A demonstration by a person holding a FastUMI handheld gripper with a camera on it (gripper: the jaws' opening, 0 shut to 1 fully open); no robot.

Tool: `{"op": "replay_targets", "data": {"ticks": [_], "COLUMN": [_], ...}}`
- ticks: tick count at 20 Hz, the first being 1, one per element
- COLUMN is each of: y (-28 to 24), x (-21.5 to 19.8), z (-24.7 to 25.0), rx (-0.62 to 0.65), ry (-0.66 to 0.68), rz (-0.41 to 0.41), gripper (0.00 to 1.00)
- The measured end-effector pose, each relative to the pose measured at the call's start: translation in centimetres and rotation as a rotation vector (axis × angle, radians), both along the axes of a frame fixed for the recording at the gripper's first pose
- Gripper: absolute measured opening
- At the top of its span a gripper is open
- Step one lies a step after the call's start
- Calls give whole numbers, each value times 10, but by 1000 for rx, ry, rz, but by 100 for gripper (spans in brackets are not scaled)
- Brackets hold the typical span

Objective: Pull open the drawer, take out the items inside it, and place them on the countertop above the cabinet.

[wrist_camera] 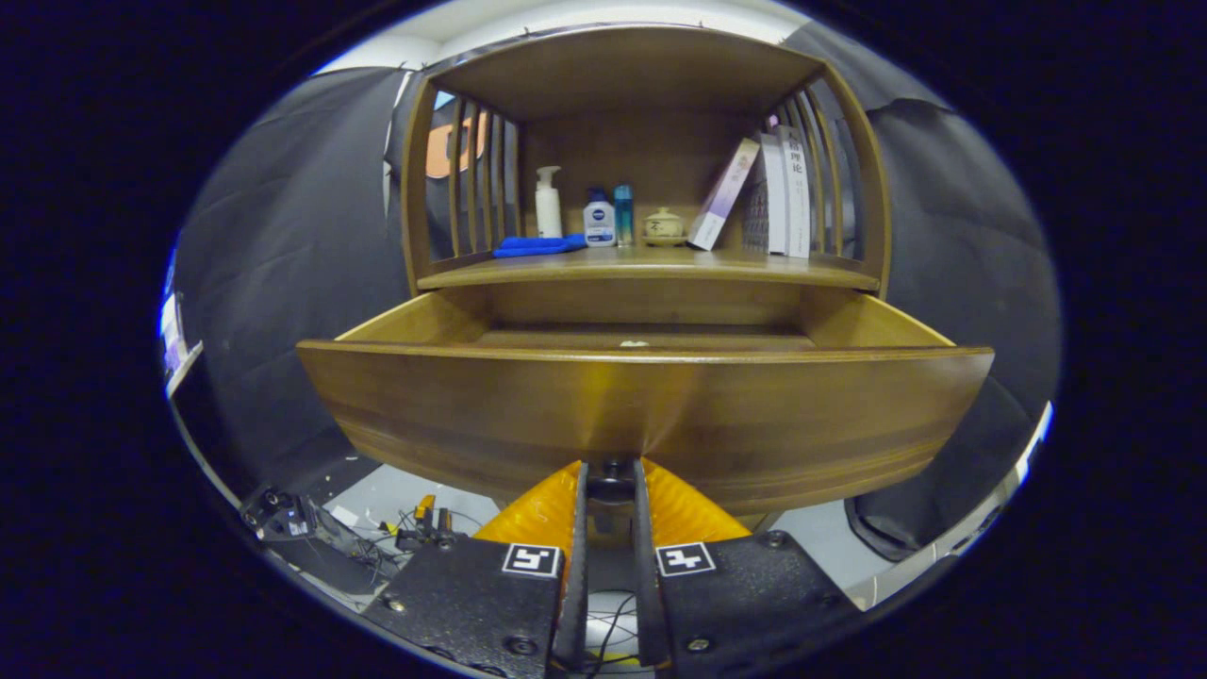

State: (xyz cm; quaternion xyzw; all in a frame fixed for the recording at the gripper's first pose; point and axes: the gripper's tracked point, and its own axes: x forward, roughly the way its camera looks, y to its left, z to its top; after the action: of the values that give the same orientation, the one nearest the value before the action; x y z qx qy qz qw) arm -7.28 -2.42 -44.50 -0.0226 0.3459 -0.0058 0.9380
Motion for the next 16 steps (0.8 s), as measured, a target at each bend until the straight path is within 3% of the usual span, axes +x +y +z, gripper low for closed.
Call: {"op": "replay_targets", "data": {"ticks": [9,13,16], "y": [7,14,32], "x": [-17,-27,-20], "z": [4,27,55], "rx": [-18,-57,2], "ry": [60,85,64], "rz": [20,74,102], "gripper": [25,36,52]}}
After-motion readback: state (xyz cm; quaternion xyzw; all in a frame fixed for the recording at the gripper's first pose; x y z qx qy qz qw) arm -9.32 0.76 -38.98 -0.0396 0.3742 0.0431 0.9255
